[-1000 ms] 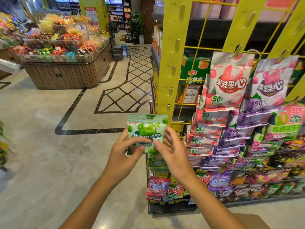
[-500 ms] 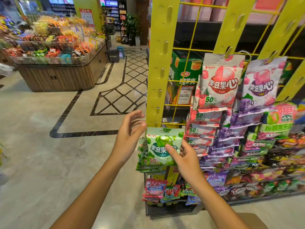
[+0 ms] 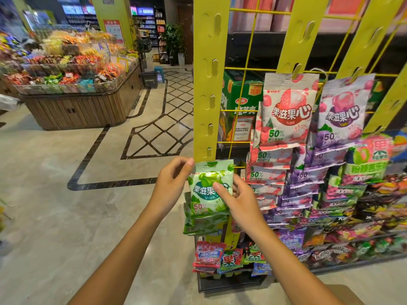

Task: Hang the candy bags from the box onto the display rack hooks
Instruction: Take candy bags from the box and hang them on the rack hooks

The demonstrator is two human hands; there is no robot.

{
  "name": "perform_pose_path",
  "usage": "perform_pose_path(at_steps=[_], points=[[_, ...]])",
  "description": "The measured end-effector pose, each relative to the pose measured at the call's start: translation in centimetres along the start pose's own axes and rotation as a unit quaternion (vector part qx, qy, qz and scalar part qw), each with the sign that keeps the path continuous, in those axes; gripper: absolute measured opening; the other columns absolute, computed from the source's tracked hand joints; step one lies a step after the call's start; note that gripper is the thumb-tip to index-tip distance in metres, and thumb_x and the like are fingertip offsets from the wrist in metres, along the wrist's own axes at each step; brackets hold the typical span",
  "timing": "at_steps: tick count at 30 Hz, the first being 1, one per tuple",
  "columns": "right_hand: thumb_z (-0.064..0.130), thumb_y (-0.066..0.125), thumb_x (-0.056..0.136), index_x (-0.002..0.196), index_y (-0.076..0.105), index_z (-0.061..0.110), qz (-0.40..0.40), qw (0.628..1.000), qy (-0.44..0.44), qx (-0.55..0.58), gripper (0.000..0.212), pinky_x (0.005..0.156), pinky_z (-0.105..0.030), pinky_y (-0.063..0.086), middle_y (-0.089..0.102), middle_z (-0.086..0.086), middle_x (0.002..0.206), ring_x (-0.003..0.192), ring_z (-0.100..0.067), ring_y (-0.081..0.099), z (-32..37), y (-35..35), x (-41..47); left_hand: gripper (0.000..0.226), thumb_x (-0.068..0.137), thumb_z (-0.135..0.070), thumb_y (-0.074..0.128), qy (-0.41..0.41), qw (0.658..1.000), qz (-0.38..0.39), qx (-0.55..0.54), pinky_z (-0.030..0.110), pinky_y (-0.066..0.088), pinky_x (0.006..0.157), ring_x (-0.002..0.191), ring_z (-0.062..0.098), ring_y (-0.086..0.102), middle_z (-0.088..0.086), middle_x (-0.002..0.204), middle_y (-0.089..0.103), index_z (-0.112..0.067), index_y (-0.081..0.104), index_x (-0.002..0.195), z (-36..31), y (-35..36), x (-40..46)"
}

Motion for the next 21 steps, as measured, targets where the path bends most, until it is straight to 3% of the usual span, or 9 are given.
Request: perform_pose_path(at_steps=[4, 6, 7, 8, 9, 10, 12, 16, 21], points=[[0.022, 0.065, 0.097, 0.117, 0.059, 0.036, 0.000, 1.000, -0.003, -0.002, 0.025, 0.082, -0.007, 0.048, 0.069, 0.030, 0.107, 0.105, 0.013, 0.063, -0.4, 0.2, 0.2, 0.020, 0.097, -0.024, 0.061, -0.003, 1.000, 0.025, -0.015, 0.040, 0.061, 0.077, 0.096, 0.023, 0.073, 0.007, 0.101, 0.075, -0.005, 0.064, 0.105, 0.1, 0.2, -0.3], [0.026, 0.065, 0.097, 0.121, 0.056, 0.033, -0.002, 1.000, 0.009, 0.000, 0.027, 0.080, -0.013, 0.050, 0.063, 0.029, 0.110, 0.108, 0.018, 0.058, -0.9, 0.3, -0.2, 0.013, 0.097, -0.016, 0.063, 0.008, 1.000, 0.022, -0.014, 0.041, 0.061, 0.076, 0.094, 0.027, 0.073, 0.009, 0.100, 0.075, -0.006, 0.063, 0.105, 0.6, 0.0, -0.4], [0.029, 0.066, 0.096, 0.123, 0.052, 0.032, -0.007, 1.000, 0.018, -0.012, 0.031, 0.076, -0.019, 0.051, 0.056, 0.030, 0.105, 0.093, 0.027, 0.047, -1.1, 0.3, -0.4, 0.011, 0.096, -0.012, 0.064, 0.011, 1.000, 0.022, -0.016, 0.041, 0.060, 0.075, 0.094, 0.027, 0.073, 0.009, 0.100, 0.075, -0.007, 0.063, 0.105, 0.8, -0.1, -0.4], [0.031, 0.066, 0.095, 0.119, 0.048, 0.031, -0.011, 0.999, 0.023, -0.023, 0.030, 0.071, -0.030, 0.051, 0.058, 0.024, 0.098, 0.105, 0.023, 0.053, -1.5, 0.3, -0.6, 0.011, 0.095, -0.009, 0.065, 0.011, 1.000, 0.022, -0.020, 0.040, 0.060, 0.075, 0.094, 0.026, 0.073, 0.008, 0.100, 0.075, -0.008, 0.062, 0.105, 1.0, -0.1, -0.5], [0.033, 0.067, 0.094, 0.116, 0.047, 0.031, -0.015, 0.999, 0.025, -0.033, 0.030, 0.063, -0.034, 0.048, 0.061, 0.018, 0.093, 0.107, 0.004, 0.055, -1.8, 0.2, -0.7, 0.013, 0.094, -0.006, 0.066, 0.009, 0.999, 0.021, -0.022, 0.038, 0.059, 0.076, 0.095, 0.024, 0.072, 0.006, 0.101, 0.075, -0.010, 0.063, 0.106, 1.1, -0.2, -0.5], [0.035, 0.068, 0.093, 0.115, 0.048, 0.032, -0.019, 0.999, 0.025, -0.041, 0.029, 0.057, -0.030, 0.045, 0.065, 0.013, 0.092, 0.083, 0.010, 0.067, -2.2, 0.3, -0.8, 0.016, 0.093, -0.003, 0.066, 0.010, 1.000, 0.021, -0.021, 0.037, 0.059, 0.077, 0.097, 0.021, 0.072, 0.005, 0.101, 0.074, -0.011, 0.063, 0.106, 1.2, -0.2, -0.6], [0.043, 0.070, 0.089, 0.118, 0.049, 0.036, -0.025, 0.998, 0.038, -0.051, 0.037, 0.066, -0.022, 0.047, 0.071, 0.008, 0.103, 0.082, 0.003, 0.067, -3.1, 0.4, -1.0, 0.020, 0.092, -0.003, 0.067, 0.021, 0.999, 0.023, -0.009, 0.039, 0.059, 0.081, 0.102, 0.020, 0.070, 0.003, 0.105, 0.073, -0.012, 0.063, 0.109, 1.5, -0.1, -0.8], [0.062, 0.075, 0.075, 0.125, 0.043, 0.039, -0.035, 0.997, 0.059, -0.046, 0.064, 0.096, -0.039, 0.055, 0.065, 0.003, 0.128, 0.117, -0.014, 0.064, -4.2, 0.5, -1.3, 0.023, 0.092, -0.009, 0.069, 0.051, 0.998, 0.005, 0.048, 0.036, 0.058, 0.085, 0.104, 0.012, 0.068, -0.004, 0.108, 0.072, -0.016, 0.064, 0.113, 2.2, -0.2, -1.3], [0.020, 0.076, 0.089, 0.126, 0.044, 0.036, -0.047, 0.994, 0.029, -0.098, 0.052, 0.096, -0.029, 0.056, 0.059, 0.013, 0.128, 0.117, -0.001, 0.061, -4.4, 0.4, -2.8, 0.027, 0.094, -0.009, 0.067, 0.077, 0.994, -0.007, 0.080, 0.028, 0.057, 0.087, 0.105, 0.003, 0.067, -0.013, 0.110, 0.071, -0.025, 0.062, 0.114, 2.6, -0.5, -1.7]])
Point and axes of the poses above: each hand's wrist, its own x-axis towards the middle knuckle, its own y-axis out of the palm, z = x × y, the point moved 3 cm from there along x, towards the middle knuckle
